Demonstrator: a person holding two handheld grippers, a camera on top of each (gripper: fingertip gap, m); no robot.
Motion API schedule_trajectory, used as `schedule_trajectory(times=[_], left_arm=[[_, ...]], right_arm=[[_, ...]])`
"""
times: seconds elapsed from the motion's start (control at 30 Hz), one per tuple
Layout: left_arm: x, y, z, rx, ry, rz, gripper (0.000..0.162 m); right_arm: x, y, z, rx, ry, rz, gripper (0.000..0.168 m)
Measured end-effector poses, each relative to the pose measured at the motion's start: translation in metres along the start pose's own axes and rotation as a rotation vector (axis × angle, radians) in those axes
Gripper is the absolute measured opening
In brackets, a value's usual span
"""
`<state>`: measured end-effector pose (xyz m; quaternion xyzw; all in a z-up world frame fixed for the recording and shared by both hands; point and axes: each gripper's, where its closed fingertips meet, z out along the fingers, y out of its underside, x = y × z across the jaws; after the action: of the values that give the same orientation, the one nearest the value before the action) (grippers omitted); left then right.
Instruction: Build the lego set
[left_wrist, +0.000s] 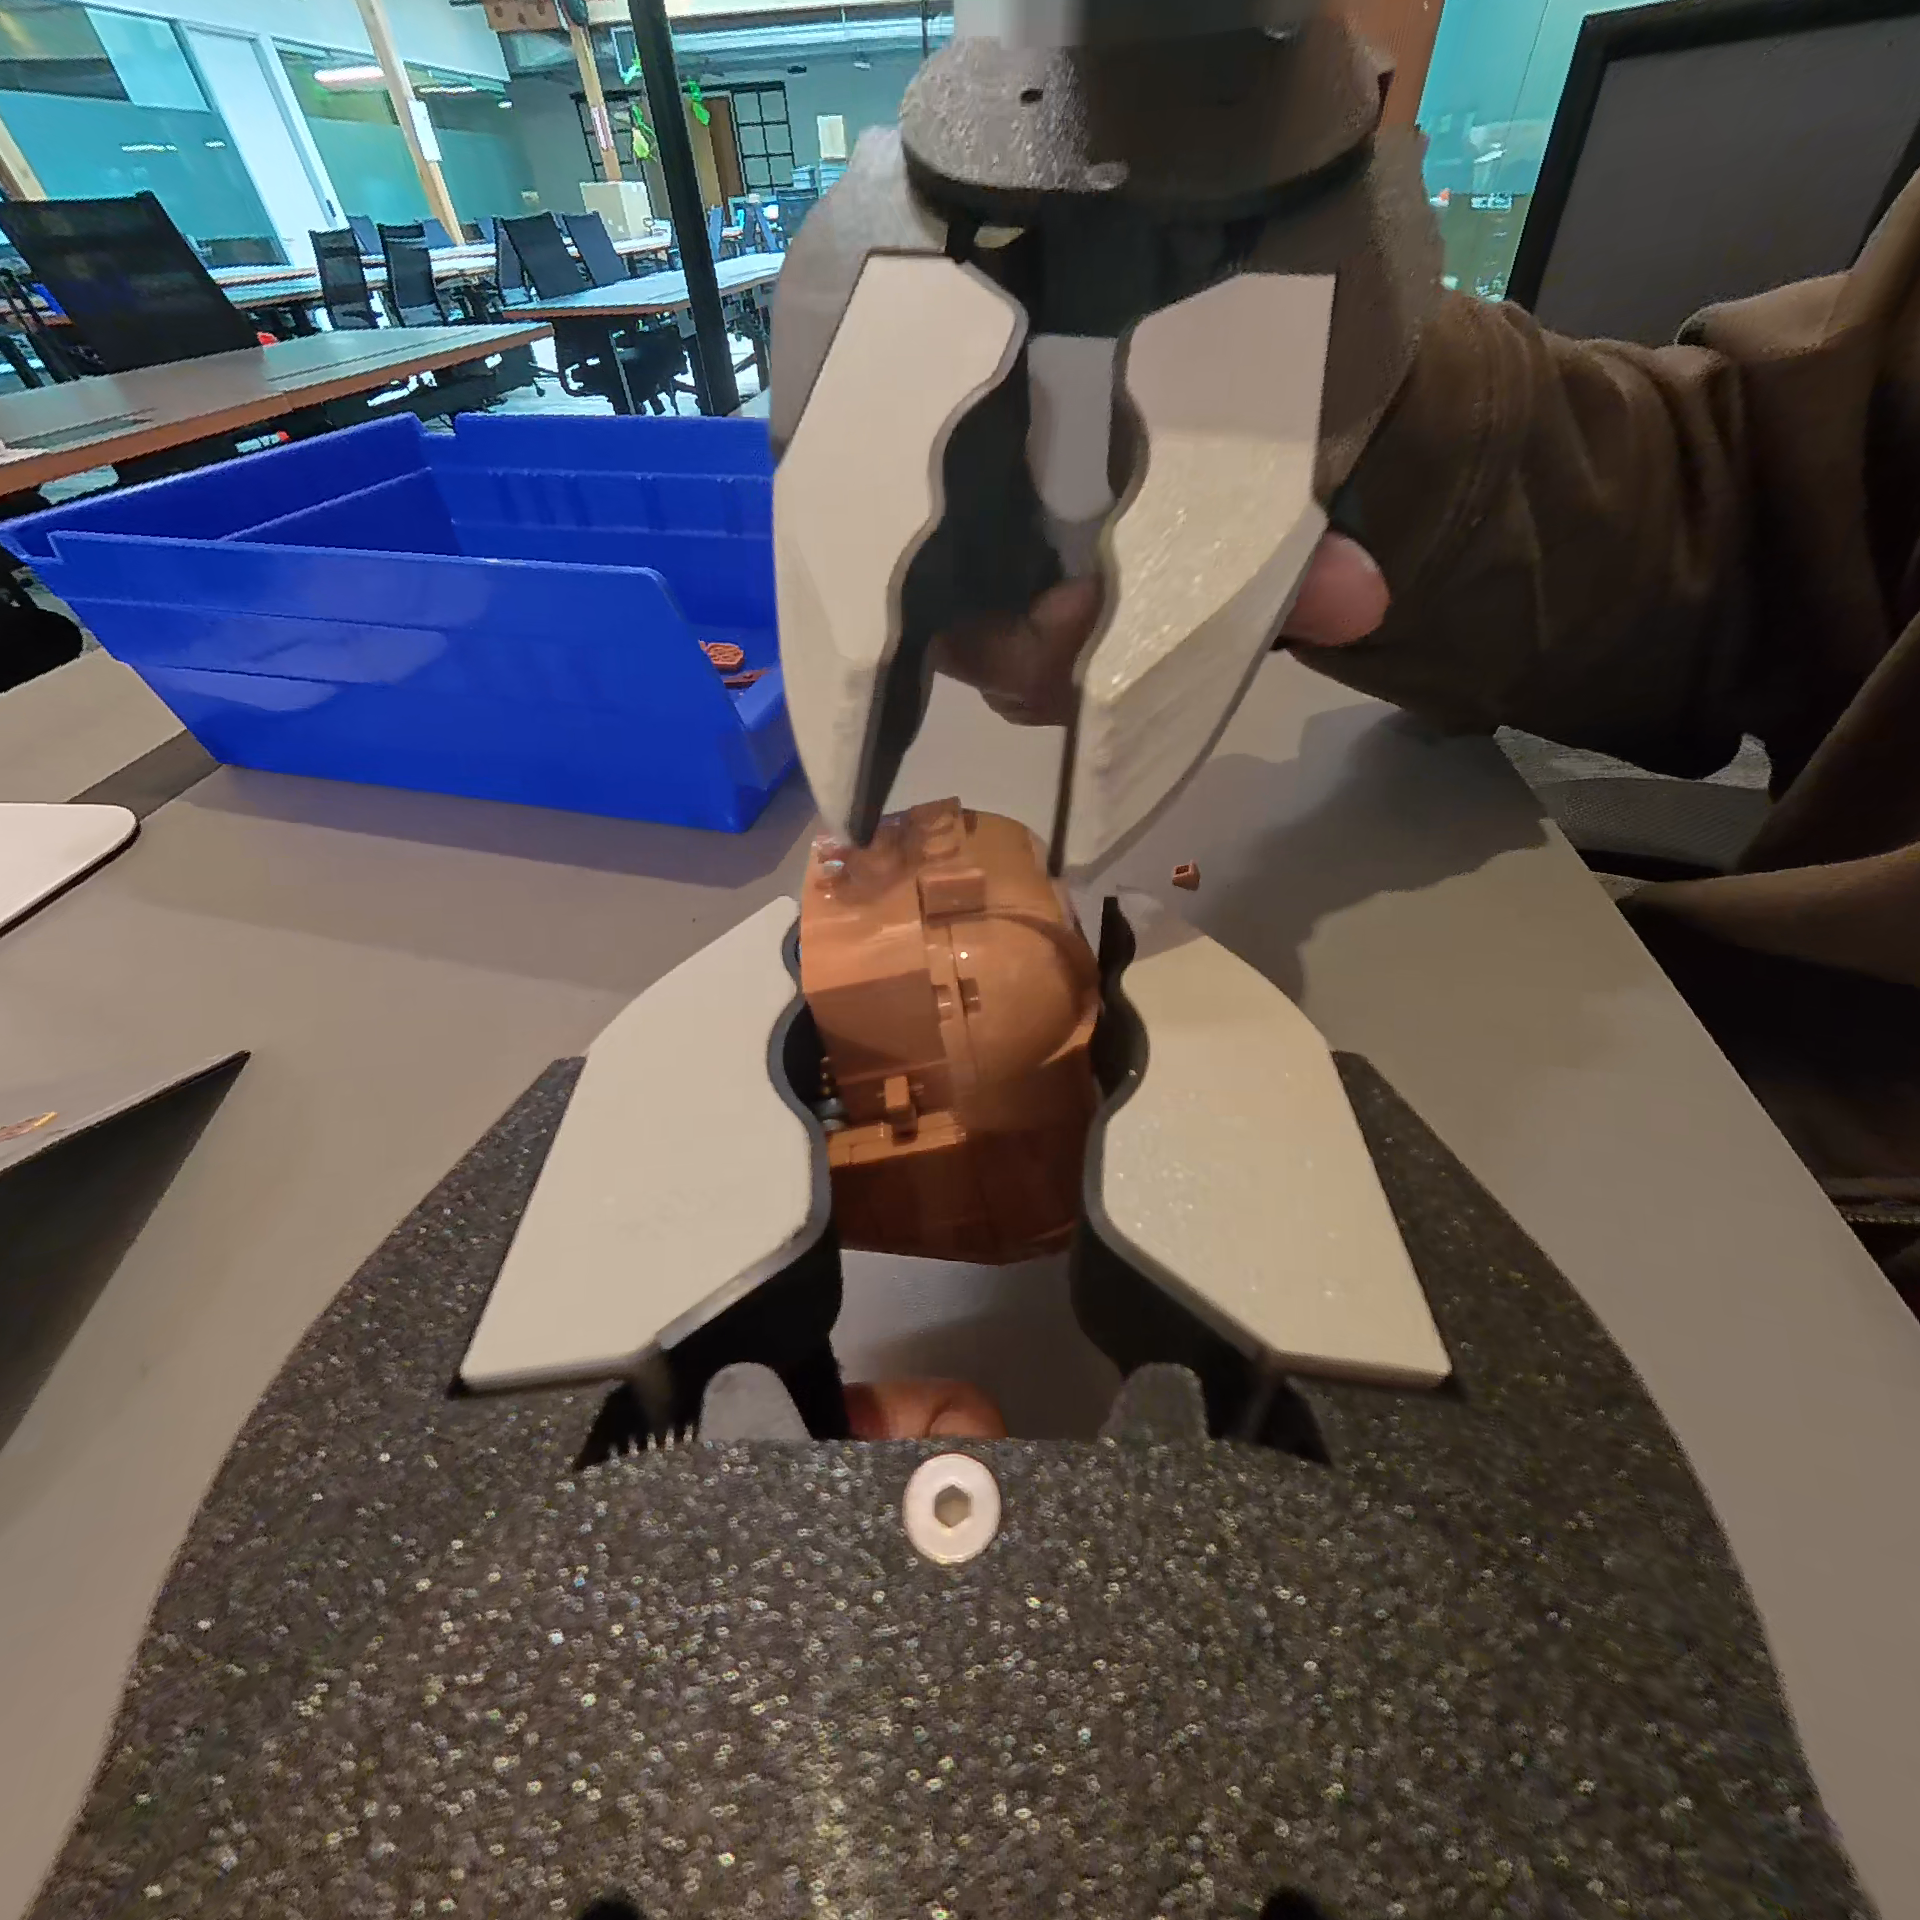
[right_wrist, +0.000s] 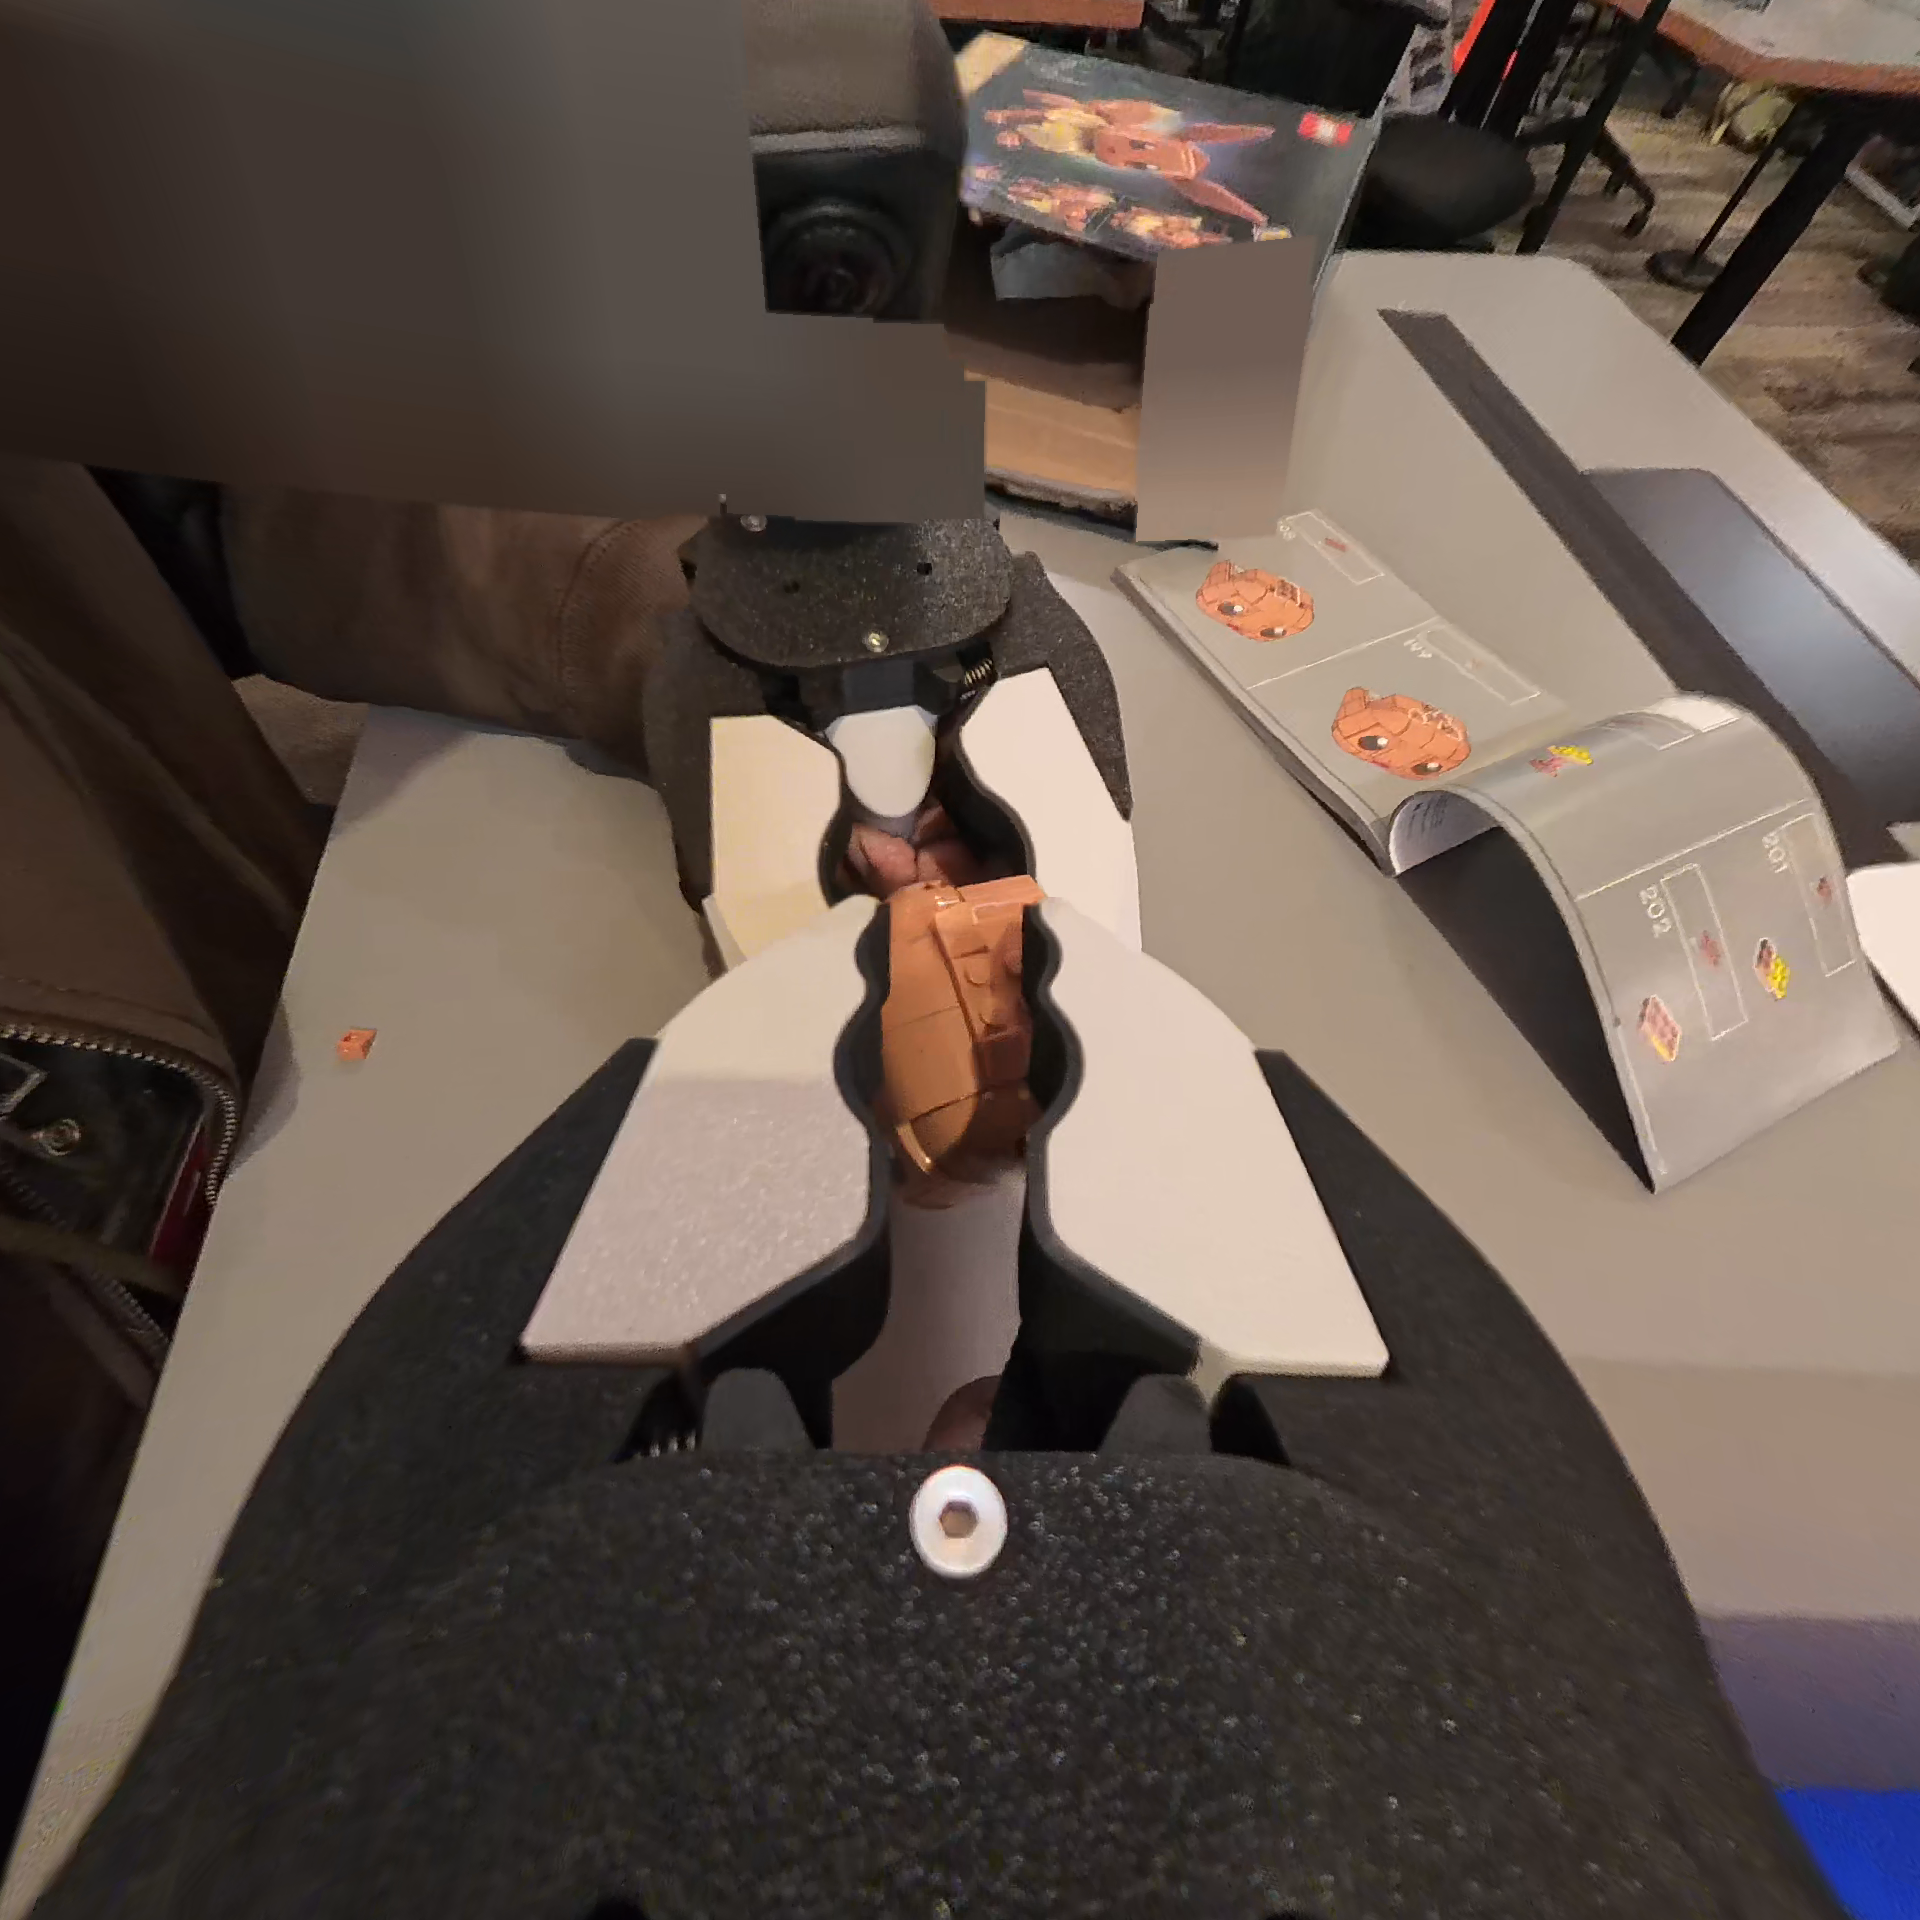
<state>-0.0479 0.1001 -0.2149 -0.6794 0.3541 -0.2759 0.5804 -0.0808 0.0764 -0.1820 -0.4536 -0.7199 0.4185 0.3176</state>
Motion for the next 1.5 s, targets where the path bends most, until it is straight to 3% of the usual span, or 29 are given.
schedule_trajectory(times=[0.23,1.07,1.5], left_arm=[[-0.001,-0.002,-0.002,0.020,0.033,-0.069,0.051],[-0.001,-0.002,-0.004,0.019,0.032,-0.082,0.051],[-0.001,0.003,-0.005,-0.023,0.026,-0.065,0.051]], right_arm=[[-0.014,-0.012,-0.005,0.046,-0.008,-0.185,0.027],[0.000,0.004,0.003,-0.019,0.062,-0.087,0.013],[-0.001,0.011,0.005,-0.117,0.057,-0.125,0.015]])
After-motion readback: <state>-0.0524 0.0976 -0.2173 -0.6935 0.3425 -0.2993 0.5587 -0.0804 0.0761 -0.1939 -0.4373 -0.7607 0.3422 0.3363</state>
